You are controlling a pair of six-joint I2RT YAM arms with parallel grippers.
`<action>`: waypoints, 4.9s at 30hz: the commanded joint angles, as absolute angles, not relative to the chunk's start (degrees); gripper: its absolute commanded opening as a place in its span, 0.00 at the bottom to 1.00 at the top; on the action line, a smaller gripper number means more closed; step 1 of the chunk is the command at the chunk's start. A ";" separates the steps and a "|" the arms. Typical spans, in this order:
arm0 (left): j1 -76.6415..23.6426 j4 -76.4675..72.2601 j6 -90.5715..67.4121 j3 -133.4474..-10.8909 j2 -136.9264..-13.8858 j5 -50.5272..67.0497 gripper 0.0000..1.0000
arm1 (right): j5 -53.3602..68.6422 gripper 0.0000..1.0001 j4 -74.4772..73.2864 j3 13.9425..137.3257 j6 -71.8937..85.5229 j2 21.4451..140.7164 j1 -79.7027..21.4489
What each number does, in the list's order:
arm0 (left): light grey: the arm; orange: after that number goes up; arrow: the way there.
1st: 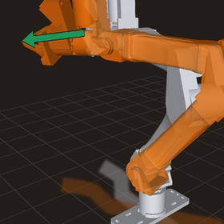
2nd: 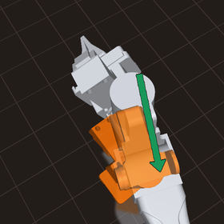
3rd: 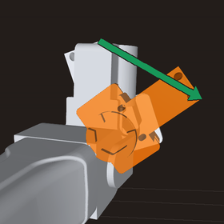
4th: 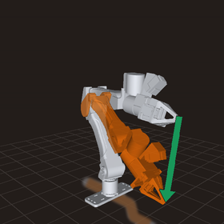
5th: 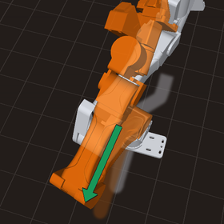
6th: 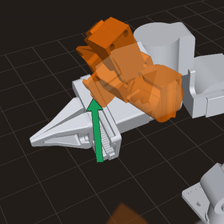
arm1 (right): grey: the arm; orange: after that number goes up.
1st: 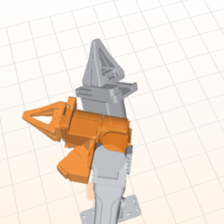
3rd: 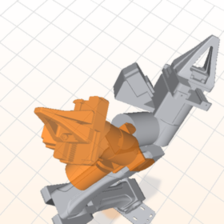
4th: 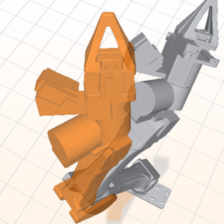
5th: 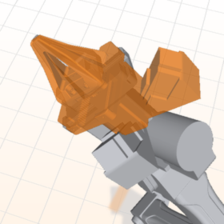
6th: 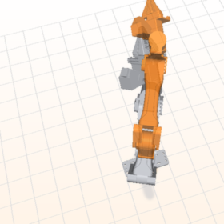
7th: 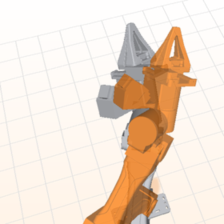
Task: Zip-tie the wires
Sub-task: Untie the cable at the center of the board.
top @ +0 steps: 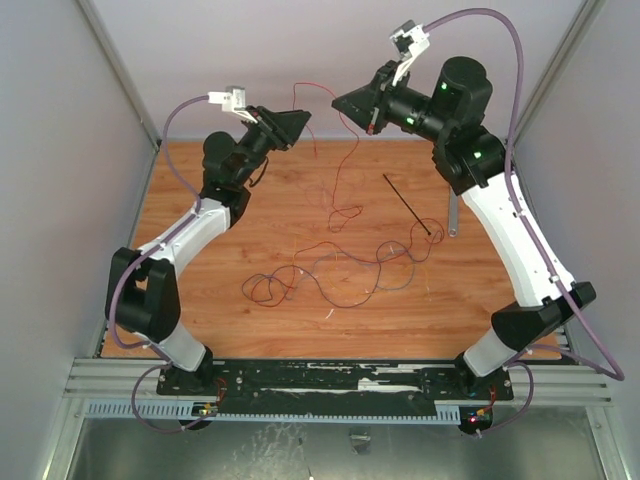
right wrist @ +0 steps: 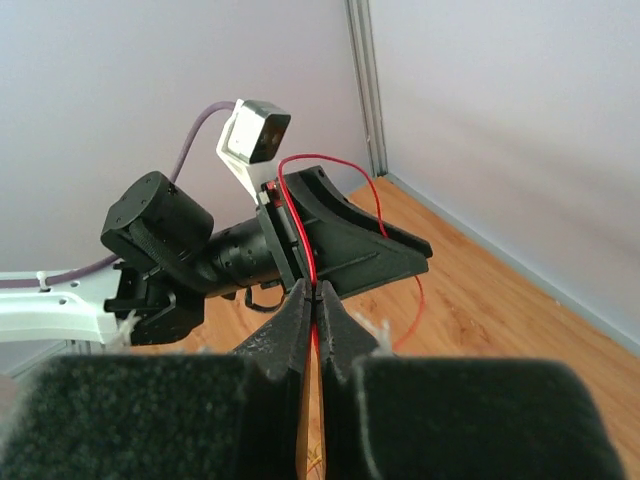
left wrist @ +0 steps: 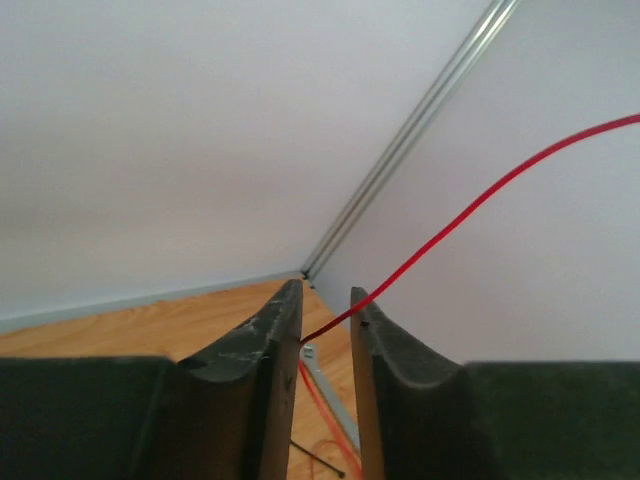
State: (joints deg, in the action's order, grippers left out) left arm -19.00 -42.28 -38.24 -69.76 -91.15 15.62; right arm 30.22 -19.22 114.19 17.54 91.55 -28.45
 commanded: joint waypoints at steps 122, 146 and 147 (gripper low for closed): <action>16.46 -10.34 -37.64 -53.89 -65.09 15.10 0.00 | -6.67 0.07 -22.39 92.68 5.21 93.50 -36.89; 25.68 -9.84 -43.56 -72.20 -81.13 23.04 0.00 | 5.12 0.00 -20.10 72.68 19.72 71.15 18.87; 27.01 -9.73 -44.66 -74.28 -82.79 23.87 0.00 | 7.04 0.00 -19.17 72.87 20.31 71.59 19.90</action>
